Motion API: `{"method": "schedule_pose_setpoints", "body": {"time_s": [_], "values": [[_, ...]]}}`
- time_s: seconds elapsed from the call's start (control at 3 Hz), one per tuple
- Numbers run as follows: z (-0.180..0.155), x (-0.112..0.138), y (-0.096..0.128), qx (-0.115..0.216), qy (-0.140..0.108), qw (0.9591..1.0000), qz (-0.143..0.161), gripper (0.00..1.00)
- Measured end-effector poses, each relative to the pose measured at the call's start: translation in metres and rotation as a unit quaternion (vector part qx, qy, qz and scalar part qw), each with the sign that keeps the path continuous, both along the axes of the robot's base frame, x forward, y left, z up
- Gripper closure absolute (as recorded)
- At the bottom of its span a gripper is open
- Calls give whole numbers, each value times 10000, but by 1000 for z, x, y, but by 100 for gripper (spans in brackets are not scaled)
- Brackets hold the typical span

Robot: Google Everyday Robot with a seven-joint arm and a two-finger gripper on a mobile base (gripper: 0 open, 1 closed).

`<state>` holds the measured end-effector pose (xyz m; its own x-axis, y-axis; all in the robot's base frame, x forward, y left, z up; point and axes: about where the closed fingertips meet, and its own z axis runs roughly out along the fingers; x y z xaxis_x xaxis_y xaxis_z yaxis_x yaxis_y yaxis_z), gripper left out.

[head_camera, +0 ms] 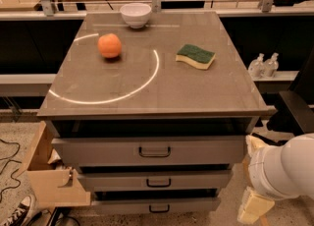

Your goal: Open middle drawer

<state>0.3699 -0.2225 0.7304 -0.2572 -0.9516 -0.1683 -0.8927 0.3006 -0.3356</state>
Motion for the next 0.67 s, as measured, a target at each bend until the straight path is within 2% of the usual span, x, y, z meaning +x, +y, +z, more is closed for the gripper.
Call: {"method": "schedule_pose_setpoints", "body": {"time_s": [0.33,0.67], "values": [[0,0,0,0,0,10000,0,0],[-17,-4,-4,115,32,9999,113,0]]}}
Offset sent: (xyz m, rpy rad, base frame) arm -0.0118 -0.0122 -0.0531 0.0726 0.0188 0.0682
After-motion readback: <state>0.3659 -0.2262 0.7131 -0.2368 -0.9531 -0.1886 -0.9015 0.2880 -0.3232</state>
